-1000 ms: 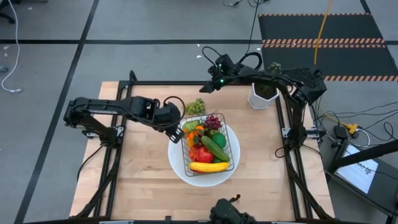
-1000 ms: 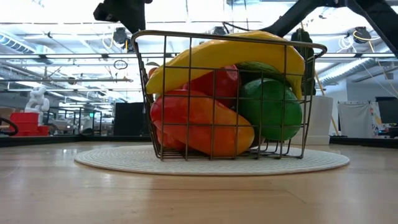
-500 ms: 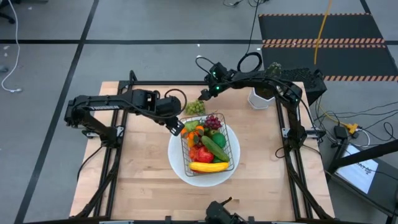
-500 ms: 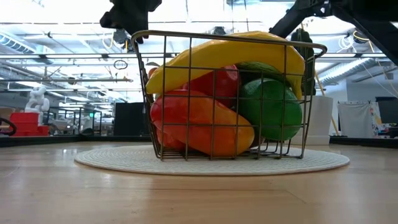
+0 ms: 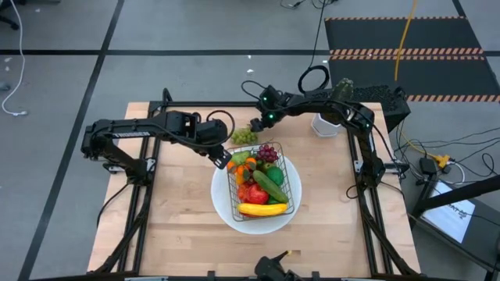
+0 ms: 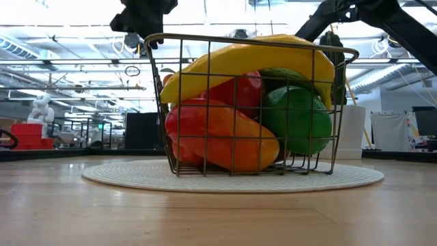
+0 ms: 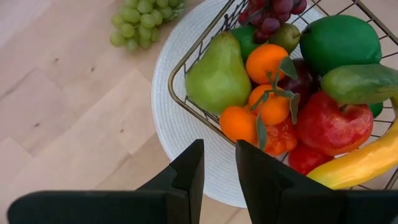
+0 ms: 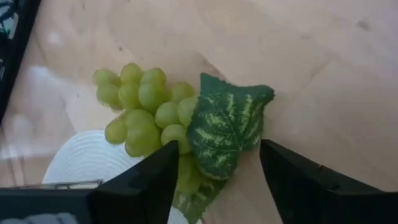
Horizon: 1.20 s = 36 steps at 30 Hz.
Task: Build produce basket
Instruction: Put the green grapes into the black wire basket
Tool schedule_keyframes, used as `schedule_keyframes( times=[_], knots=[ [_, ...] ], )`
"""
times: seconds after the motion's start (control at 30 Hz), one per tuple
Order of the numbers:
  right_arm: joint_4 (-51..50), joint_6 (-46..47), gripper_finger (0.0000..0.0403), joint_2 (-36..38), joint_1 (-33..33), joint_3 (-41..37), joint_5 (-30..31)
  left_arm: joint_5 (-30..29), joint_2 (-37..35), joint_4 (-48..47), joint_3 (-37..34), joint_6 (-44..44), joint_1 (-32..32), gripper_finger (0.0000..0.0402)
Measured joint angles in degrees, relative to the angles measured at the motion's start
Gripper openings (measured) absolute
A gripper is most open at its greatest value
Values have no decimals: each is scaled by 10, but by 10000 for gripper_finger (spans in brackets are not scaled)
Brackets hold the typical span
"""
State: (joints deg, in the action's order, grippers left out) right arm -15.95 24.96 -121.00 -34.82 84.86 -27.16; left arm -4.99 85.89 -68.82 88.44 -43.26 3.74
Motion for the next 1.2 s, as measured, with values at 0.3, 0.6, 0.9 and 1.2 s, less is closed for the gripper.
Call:
schedule_keyframes(
  times=[0.3, 0.6, 0.9, 1.2],
  knots=[
    [12, -2, 141, -10, 4, 0, 1, 0, 0, -1, 0, -23, -17, 93],
    [18, -21, 16, -11, 5, 0, 17, -7, 0, -4, 0, -42, -40, 93],
    [22, -19, 2, 4, 5, -1, -13, -12, 0, -23, 0, -49, -62, 92],
    [12, -31, 1, 86, 28, 0, -13, -34, 0, -50, 0, -53, -84, 92]
  ],
)
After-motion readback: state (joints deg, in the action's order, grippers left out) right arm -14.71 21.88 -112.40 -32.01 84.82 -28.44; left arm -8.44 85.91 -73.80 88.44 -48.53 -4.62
